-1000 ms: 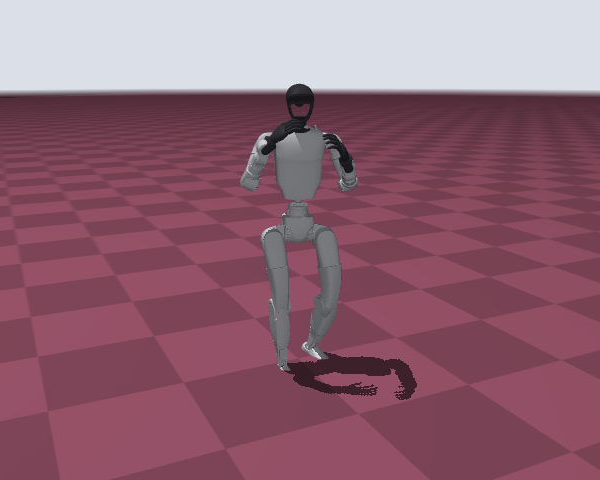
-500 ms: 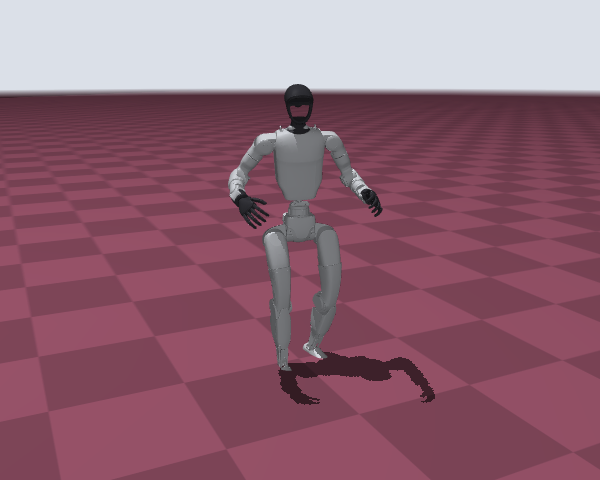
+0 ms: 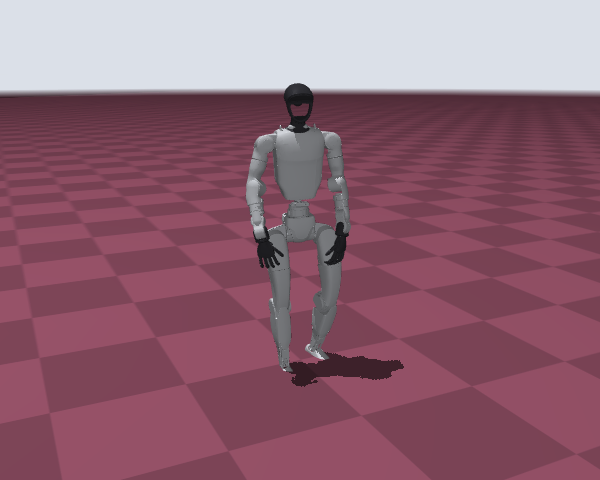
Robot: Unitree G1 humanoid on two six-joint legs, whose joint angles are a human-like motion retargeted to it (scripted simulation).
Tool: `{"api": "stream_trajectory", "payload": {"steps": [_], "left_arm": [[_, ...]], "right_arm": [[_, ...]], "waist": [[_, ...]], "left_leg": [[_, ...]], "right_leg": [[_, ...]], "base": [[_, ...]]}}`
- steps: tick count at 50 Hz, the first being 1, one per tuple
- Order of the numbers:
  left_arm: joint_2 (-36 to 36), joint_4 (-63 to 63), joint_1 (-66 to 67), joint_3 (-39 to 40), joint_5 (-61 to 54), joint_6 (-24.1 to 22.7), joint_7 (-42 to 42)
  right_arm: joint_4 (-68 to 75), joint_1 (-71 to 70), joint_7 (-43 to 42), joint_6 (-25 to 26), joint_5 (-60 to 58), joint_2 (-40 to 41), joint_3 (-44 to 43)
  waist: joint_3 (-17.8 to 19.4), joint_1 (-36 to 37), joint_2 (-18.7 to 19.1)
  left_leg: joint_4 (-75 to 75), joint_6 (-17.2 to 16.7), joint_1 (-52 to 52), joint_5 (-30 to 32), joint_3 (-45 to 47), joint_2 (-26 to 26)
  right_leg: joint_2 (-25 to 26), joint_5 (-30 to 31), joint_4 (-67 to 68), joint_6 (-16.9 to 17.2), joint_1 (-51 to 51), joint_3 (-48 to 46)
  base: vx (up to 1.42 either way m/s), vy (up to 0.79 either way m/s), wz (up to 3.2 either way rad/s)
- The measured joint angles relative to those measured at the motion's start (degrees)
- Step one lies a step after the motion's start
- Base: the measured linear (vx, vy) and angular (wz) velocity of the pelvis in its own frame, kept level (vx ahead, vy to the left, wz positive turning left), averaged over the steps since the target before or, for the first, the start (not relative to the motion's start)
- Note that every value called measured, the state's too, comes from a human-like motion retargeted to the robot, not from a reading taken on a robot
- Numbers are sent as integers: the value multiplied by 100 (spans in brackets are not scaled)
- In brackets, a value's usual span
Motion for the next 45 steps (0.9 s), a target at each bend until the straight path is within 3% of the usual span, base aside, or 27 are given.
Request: {"api": "stream_trajectory", "payload": {"steps": [8,20,45], "left_arm": [[3,20,-216,-304,-1,-15,-125],[331,-449,-547,-49,-311,-22,81],[503,-148,-521,62,237,277,76]], "right_arm": [[90,-277,-98,-5,311,145,178],[-220,-270,-24,98,741,-11,51],[-81,-135,215,372,190,-2,114]], "waist": [[-124,33,65],[-216,114,16],[-193,224,-247]], "left_leg": [[117,15,-250,-57,-106,43],[-184,39,-345,65,-216,-123],[-759,71,-308,396,-452,-437]], "right_leg": [[11,177,-277,0,-33,-89],[-141,186,-349,0,-157,-191],[-450,-316,427,0,-572,-432]], "base": [[0,0,0],[0,1,11],[0,1,11]]}}
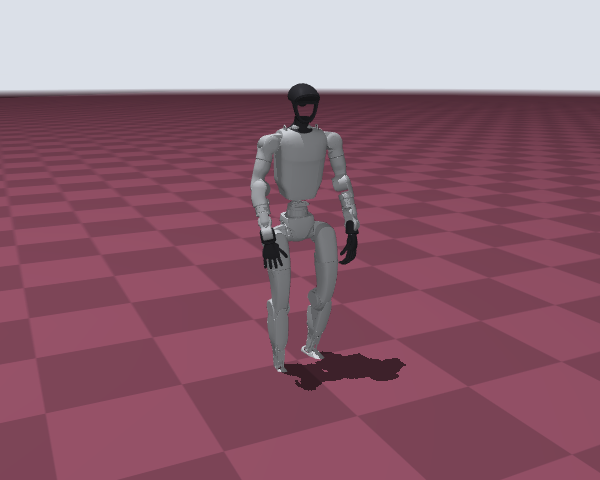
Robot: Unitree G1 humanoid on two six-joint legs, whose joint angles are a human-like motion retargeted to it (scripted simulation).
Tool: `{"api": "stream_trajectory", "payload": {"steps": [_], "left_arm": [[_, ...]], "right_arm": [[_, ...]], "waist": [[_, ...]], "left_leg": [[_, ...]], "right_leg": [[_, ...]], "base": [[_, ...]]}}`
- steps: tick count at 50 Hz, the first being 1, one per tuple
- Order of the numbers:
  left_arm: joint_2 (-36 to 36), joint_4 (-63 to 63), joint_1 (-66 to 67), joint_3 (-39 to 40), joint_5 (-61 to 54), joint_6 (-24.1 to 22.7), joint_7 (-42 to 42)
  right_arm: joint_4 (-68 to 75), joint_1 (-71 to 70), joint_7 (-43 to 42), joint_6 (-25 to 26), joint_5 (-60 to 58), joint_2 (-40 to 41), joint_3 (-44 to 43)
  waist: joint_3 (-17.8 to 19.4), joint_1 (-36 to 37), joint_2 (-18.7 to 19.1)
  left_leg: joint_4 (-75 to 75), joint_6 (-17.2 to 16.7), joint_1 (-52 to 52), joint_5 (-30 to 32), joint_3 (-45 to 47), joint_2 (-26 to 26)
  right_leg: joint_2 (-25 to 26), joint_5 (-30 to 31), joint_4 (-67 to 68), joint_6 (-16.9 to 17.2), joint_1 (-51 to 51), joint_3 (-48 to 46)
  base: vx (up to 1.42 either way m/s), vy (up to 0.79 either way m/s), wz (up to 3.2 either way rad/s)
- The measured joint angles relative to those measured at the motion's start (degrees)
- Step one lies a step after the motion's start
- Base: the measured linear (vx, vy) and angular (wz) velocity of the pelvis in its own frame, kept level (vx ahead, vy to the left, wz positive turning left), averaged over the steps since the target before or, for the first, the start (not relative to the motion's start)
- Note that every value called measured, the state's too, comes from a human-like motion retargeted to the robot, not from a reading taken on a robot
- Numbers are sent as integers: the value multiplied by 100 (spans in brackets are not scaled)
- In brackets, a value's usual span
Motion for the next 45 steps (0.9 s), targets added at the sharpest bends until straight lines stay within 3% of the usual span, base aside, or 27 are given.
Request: {"api": "stream_trajectory", "payload": {"steps": [13,25,32,45], "left_arm": [[130,171,-617,-209,174,39,376],[-223,-288,-1586,-911,235,-164,380],[-384,-595,-1756,-1060,85,-260,330],[-361,-537,-1351,-639,-339,-162,497]], "right_arm": [[69,-424,-345,-92,-301,112,516],[-238,-1057,-336,-170,-337,222,956],[-318,-1159,-502,-156,-218,142,757],[-347,-1110,-1088,-210,224,73,26]], "waist": [[198,126,-185],[287,147,-110],[244,128,66],[126,-16,367]], "left_leg": [[336,-104,-423,-60,-90,75],[640,-184,-1029,-105,-156,276],[655,-166,-1260,-103,-156,307],[546,-90,-1306,-178,-48,258]], "right_leg": [[31,-28,222,0,-319,-69],[242,515,-327,0,-522,-93],[292,878,-808,0,-528,-60],[256,909,-813,0,-669,71]], "base": [[0,0,0],[0,0,0],[0,0,0],[0,0,0]]}}
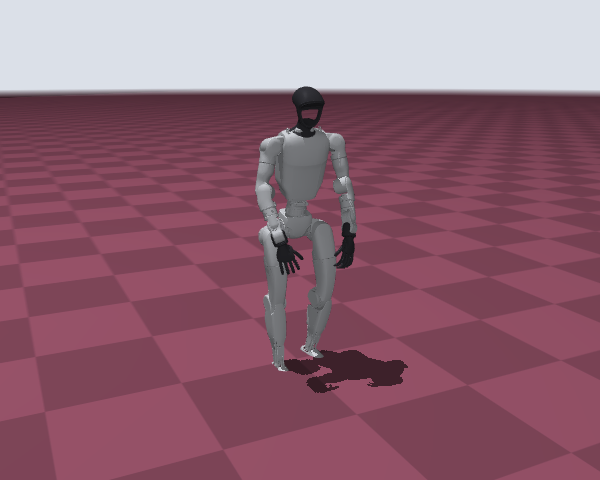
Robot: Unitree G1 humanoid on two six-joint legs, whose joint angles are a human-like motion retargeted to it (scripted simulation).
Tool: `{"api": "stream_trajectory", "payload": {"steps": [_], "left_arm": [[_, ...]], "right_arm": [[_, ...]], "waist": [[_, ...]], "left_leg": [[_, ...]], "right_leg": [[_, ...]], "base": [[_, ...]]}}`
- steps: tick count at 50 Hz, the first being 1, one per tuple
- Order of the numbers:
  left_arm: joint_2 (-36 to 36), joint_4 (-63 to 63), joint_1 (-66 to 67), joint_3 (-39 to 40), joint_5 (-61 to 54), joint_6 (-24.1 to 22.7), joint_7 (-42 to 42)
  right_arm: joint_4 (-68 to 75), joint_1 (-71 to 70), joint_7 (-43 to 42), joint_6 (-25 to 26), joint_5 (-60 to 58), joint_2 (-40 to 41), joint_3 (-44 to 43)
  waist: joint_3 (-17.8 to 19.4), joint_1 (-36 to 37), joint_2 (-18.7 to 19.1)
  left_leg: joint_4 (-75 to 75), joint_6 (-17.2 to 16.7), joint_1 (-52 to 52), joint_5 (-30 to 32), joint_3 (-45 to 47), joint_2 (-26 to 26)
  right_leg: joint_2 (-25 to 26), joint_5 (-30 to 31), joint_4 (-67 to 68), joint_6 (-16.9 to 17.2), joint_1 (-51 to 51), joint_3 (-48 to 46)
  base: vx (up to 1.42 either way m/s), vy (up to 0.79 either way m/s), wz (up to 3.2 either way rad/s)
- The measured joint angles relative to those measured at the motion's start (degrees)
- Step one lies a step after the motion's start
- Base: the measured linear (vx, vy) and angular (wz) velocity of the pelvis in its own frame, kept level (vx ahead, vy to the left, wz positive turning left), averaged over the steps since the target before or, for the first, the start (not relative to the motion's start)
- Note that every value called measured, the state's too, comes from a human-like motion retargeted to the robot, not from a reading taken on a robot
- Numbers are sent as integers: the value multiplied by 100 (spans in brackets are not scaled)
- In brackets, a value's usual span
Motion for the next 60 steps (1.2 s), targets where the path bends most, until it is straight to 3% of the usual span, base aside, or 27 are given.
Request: {"api": "stream_trajectory", "payload": {"steps": [25,34,60], "left_arm": [[358,247,1047,1218,-346,60,446],[326,221,1188,1140,-187,62,352],[-33,338,1267,562,-88,77,139]], "right_arm": [[243,675,-547,-77,653,-95,-1033],[284,743,-496,-61,758,-87,-1119],[606,810,-647,-23,1442,-100,-1327]], "waist": [[-217,-304,40],[-145,-365,52],[36,-644,365]], "left_leg": [[-1567,41,1434,477,94,-433],[-2360,29,2090,856,40,-571],[-2374,-73,2359,794,-72,-518]], "right_leg": [[-268,-283,28,0,663,216],[-337,-377,40,0,959,195],[-270,-405,37,0,1260,106]], "base": [[0,0,0],[0,0,0],[0,0,0]]}}
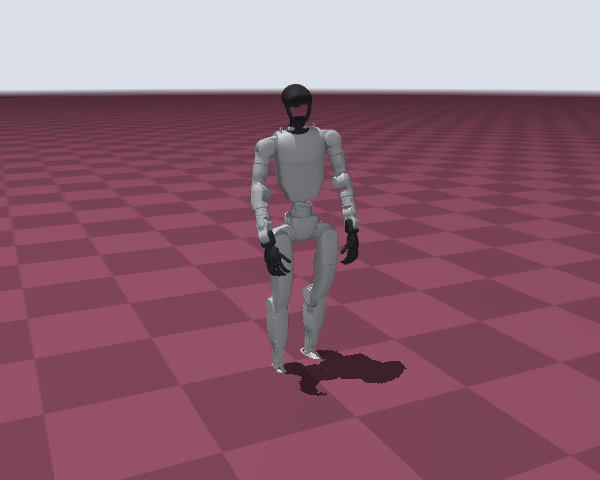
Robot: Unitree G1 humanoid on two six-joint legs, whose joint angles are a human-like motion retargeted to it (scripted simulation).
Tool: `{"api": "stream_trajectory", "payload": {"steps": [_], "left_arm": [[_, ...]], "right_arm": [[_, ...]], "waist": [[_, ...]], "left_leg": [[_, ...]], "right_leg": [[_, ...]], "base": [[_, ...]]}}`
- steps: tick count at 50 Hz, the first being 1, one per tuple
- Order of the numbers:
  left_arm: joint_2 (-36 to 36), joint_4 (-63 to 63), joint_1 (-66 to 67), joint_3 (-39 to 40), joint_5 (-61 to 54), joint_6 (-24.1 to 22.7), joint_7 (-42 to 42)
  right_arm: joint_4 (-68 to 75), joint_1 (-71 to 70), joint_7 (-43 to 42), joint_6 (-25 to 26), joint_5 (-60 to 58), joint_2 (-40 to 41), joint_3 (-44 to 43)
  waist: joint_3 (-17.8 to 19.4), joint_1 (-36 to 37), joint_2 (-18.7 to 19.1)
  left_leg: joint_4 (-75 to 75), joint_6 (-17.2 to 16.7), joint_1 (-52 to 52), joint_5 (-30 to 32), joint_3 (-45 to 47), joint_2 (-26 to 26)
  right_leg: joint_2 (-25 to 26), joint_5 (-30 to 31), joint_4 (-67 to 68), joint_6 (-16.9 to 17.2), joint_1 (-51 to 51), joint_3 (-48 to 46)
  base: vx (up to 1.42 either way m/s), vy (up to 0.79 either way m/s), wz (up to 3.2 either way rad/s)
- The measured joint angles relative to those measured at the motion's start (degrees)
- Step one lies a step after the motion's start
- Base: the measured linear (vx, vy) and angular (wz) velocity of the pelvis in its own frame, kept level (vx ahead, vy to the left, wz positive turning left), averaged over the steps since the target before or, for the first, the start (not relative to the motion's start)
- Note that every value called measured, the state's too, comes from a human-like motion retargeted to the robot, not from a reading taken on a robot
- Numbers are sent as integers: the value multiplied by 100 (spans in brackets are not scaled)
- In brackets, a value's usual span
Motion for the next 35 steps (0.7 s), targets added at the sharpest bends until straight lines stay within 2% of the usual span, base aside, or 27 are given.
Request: {"api": "stream_trajectory", "payload": {"steps": [9,27,35], "left_arm": [[112,120,-131,127,106,20,165],[511,139,-207,221,814,44,561],[628,138,-221,230,892,69,605]], "right_arm": [[94,346,26,-33,60,146,75],[-336,813,148,-167,-401,167,599],[-363,754,249,-170,-526,249,830]], "waist": [[-67,60,-237],[-71,664,-1286],[-27,810,-1471]], "left_leg": [[15,-48,-37,58,-76,136],[36,-280,61,436,-250,360],[39,-288,55,511,-248,415]], "right_leg": [[135,31,-10,0,-5,-43],[357,93,-34,0,166,-347],[411,134,-42,0,169,-456]], "base": [[1,-3,3],[0,-9,7],[0,-1,0]]}}
